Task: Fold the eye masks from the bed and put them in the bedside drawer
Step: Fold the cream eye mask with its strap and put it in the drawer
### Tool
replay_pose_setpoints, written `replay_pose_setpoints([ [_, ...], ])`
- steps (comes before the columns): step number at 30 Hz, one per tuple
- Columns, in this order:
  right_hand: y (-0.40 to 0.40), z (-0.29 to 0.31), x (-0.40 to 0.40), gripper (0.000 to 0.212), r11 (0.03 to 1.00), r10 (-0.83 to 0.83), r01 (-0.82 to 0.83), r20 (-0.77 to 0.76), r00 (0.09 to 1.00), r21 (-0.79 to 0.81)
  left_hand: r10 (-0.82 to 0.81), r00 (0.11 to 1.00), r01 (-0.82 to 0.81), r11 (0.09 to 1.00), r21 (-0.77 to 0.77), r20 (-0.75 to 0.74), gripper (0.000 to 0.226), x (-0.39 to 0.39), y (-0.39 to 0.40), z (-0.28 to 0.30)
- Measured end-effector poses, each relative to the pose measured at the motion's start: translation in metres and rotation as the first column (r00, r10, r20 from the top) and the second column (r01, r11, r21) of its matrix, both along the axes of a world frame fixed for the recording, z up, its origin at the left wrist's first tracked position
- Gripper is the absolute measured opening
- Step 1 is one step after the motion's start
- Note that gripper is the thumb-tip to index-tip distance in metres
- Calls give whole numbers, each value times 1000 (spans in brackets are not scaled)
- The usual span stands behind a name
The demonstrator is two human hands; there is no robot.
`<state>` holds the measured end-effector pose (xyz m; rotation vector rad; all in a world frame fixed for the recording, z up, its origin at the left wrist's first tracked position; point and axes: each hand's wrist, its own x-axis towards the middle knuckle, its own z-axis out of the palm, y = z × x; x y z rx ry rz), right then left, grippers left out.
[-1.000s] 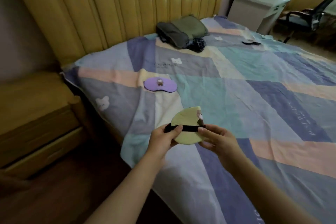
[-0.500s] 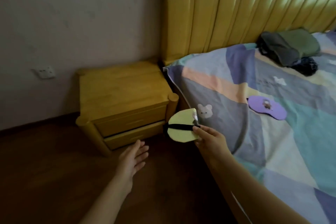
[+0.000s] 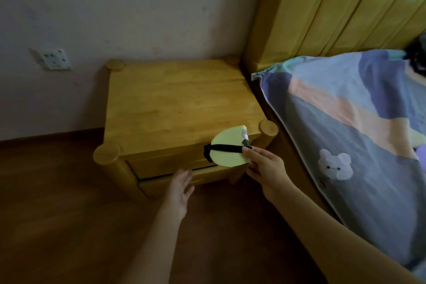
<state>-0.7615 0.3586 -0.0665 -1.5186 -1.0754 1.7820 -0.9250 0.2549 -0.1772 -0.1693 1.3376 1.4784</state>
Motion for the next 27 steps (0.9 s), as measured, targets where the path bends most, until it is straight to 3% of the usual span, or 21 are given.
replay_pose_setpoints([
  [6,44,-33,-7,25,998,56,-56,-18,998,-28,53,996,-52,999,-10,73,8,-3,65,-42],
  [16,69,-38,-7,28,993,105,-107,-39,994,-48,68,996,-58,980,-189,51,14,20,70,-66],
  [21,63,-40,4,29,990,127,-127,-4,992,-55,100,994,-92,976,-195,33,31,54,36,-72],
  [27,45,-54,25,23,980,183,-164,194,964,-111,66,996,-50,968,-247,57,43,75,1,-69],
])
